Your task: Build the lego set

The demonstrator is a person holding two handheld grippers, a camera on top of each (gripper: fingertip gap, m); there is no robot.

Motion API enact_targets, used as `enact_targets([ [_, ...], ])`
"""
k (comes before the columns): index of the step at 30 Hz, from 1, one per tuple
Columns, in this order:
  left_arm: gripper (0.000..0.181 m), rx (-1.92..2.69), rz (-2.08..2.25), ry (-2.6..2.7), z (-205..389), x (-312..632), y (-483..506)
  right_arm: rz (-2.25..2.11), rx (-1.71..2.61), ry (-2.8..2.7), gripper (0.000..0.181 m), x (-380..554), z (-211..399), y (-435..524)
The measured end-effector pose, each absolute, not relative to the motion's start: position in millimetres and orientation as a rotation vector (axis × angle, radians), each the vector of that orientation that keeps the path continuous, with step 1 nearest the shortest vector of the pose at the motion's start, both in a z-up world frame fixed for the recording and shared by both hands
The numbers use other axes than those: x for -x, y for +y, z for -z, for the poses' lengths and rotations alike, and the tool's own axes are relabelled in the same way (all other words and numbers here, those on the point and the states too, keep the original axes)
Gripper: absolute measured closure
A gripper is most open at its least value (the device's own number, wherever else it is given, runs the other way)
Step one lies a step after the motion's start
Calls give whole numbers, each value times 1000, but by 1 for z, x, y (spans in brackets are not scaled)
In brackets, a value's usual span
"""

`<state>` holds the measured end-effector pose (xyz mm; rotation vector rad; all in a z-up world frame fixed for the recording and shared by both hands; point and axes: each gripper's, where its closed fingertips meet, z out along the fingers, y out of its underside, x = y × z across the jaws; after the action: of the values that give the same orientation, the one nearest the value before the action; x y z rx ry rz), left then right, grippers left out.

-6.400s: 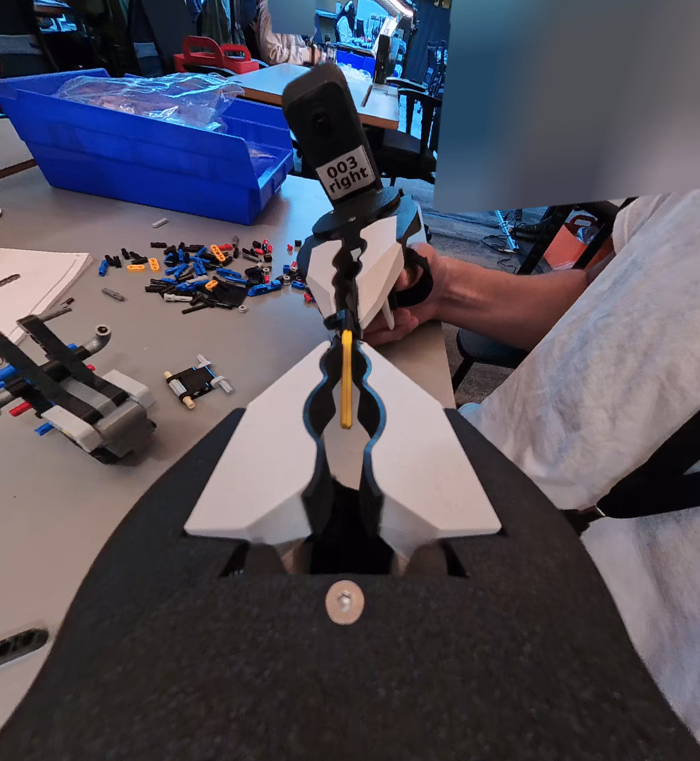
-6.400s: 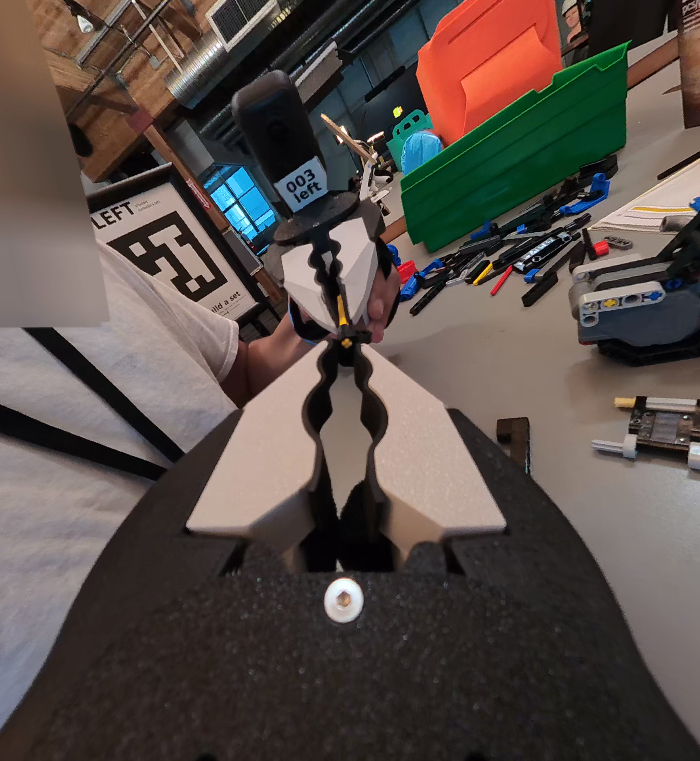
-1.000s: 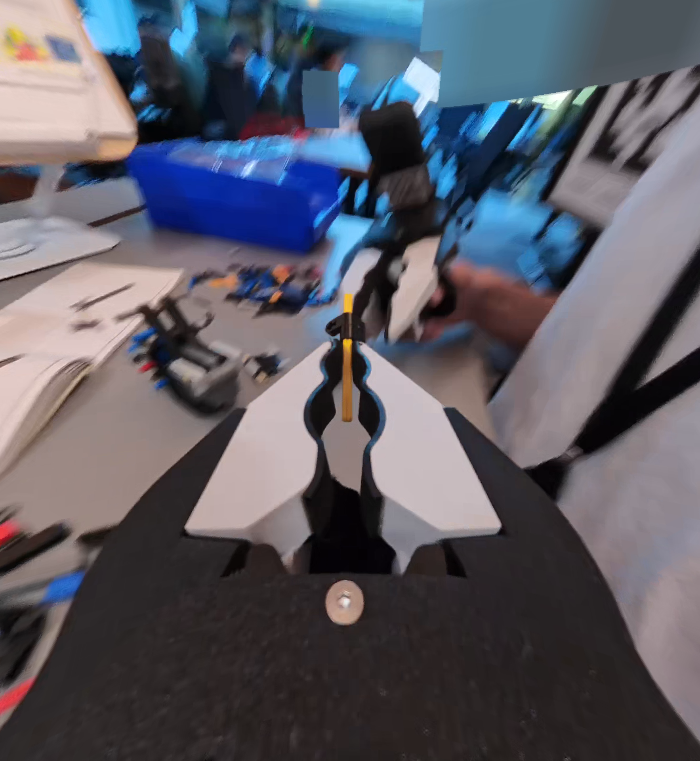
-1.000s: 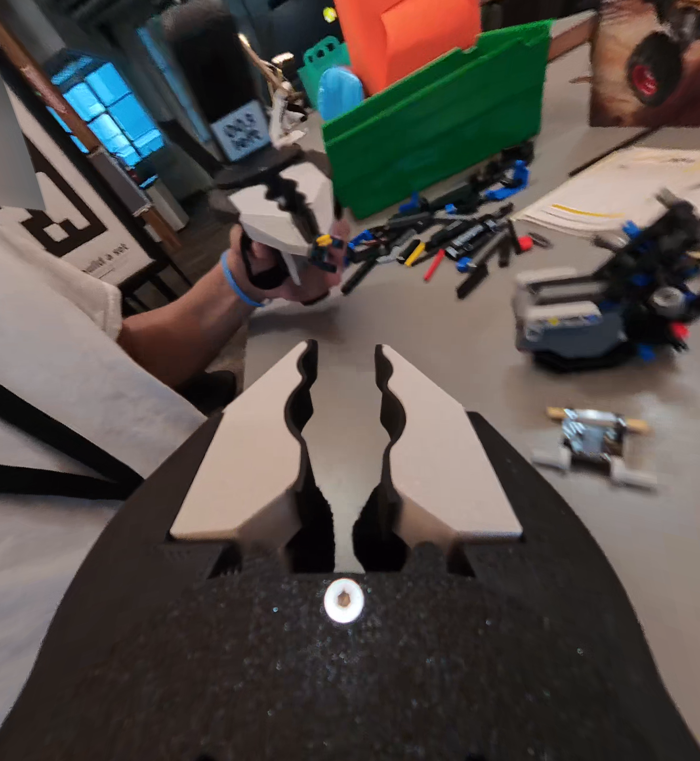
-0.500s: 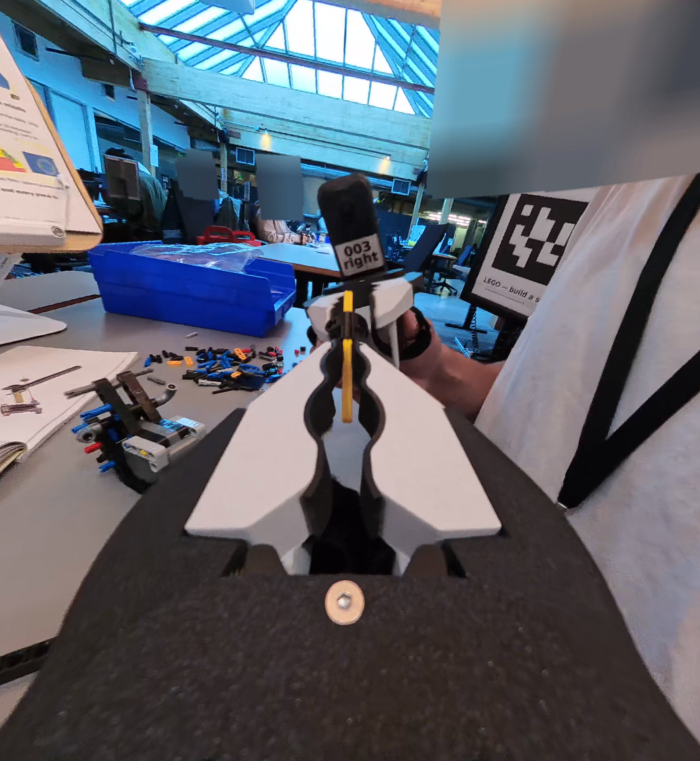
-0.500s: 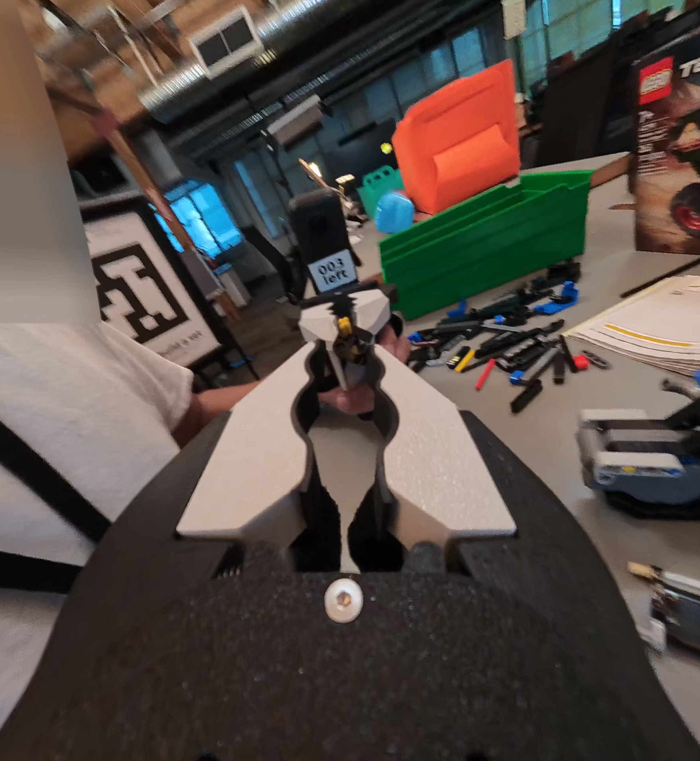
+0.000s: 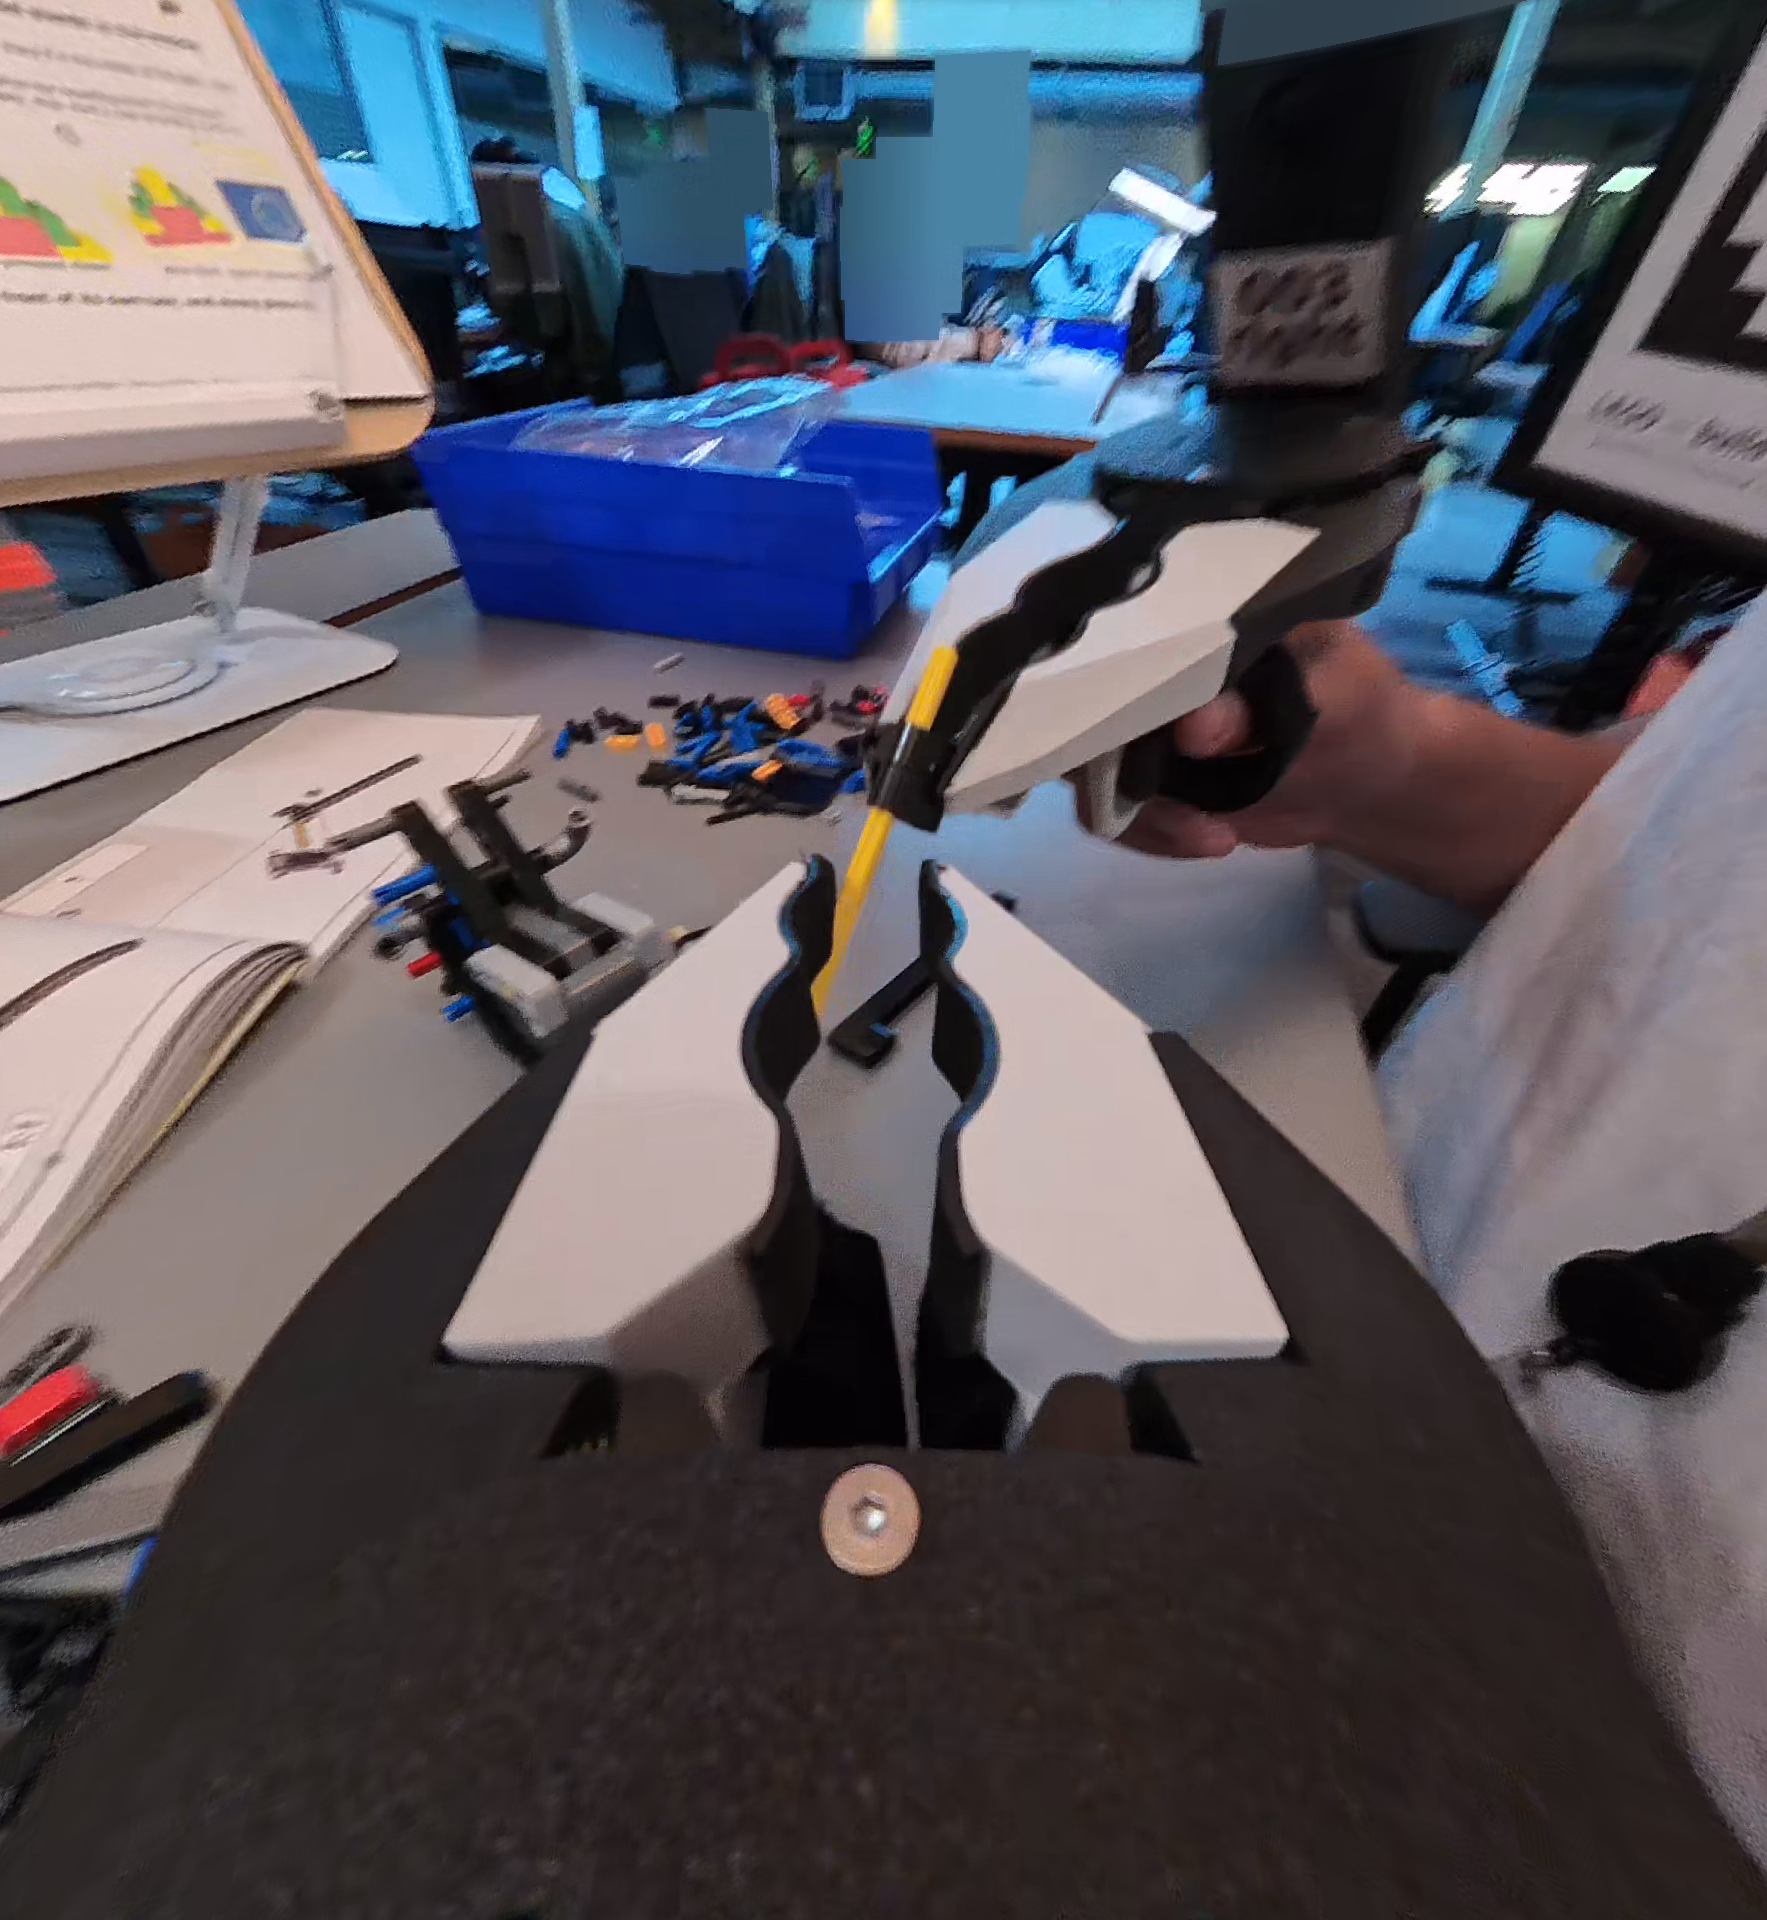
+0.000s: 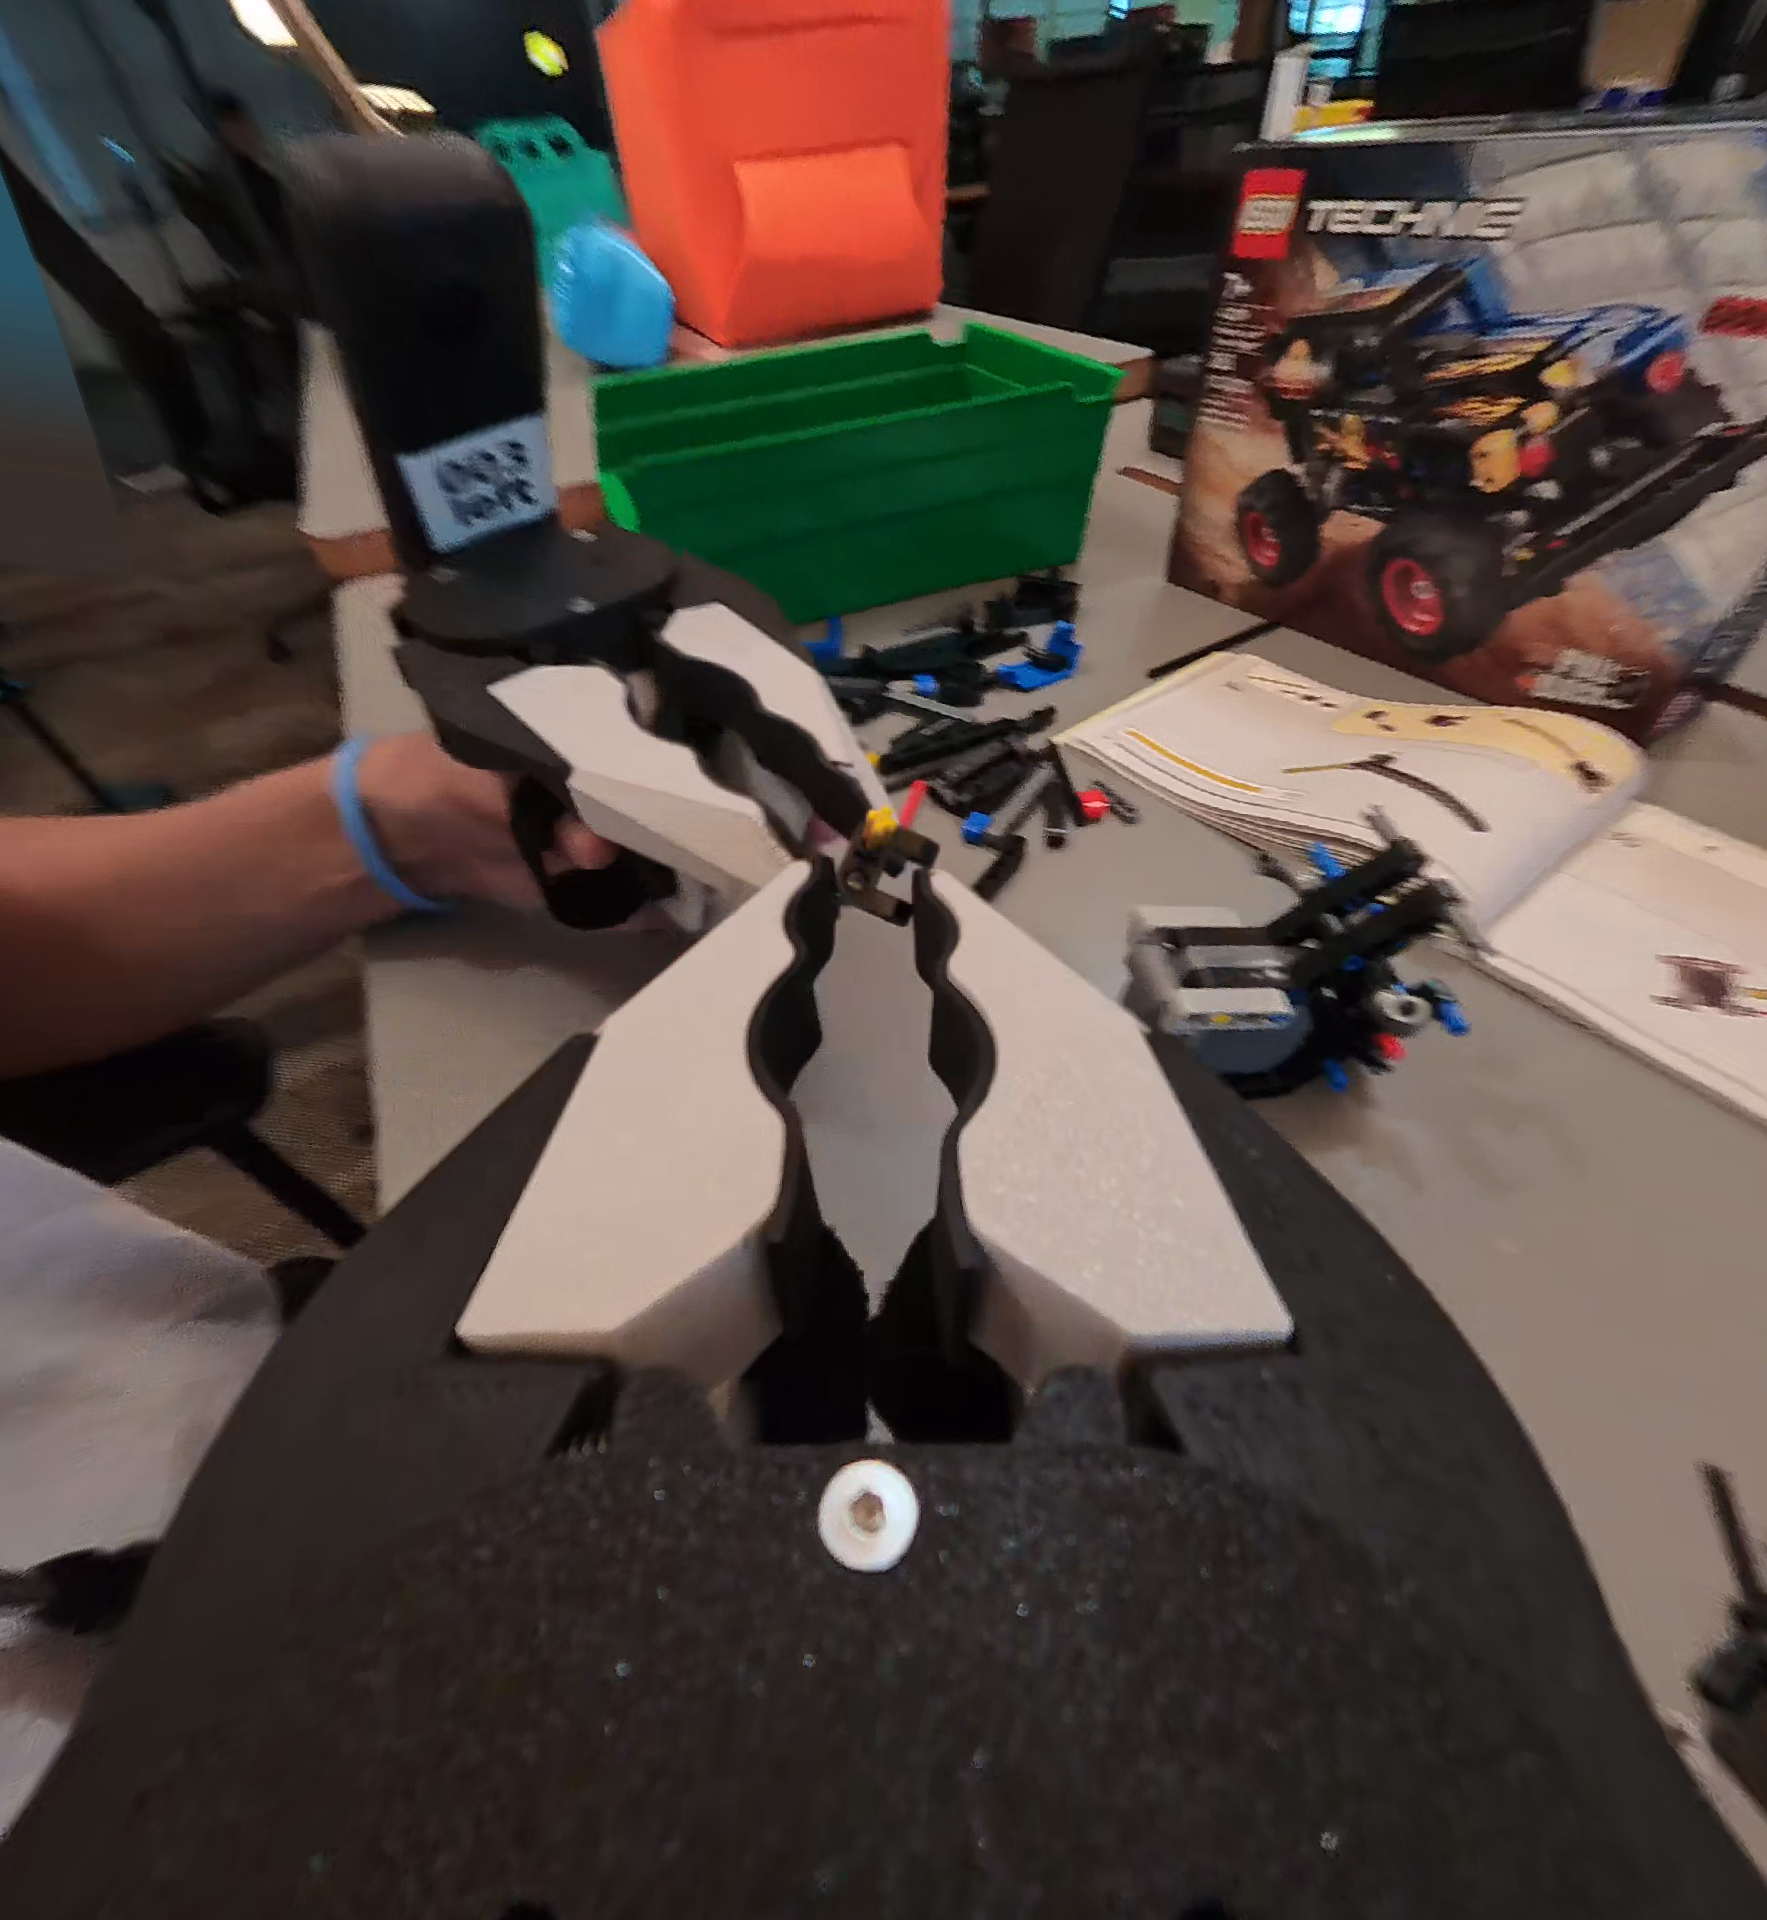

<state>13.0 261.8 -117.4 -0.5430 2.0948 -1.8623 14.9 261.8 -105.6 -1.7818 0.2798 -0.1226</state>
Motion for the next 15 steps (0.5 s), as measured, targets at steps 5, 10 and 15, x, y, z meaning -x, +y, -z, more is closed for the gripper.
enact_targets([
  [5,156,480,1430,2074,138,-30,270,352,1855,307,167,-31,112,257],
  [10,154,303,1112,1948,133,-35,268,333,1882,305,167,-27,121,263],
  [15,160,171,978,1930,133,-31,257,201,1891,322,167,-22,126,266],
])
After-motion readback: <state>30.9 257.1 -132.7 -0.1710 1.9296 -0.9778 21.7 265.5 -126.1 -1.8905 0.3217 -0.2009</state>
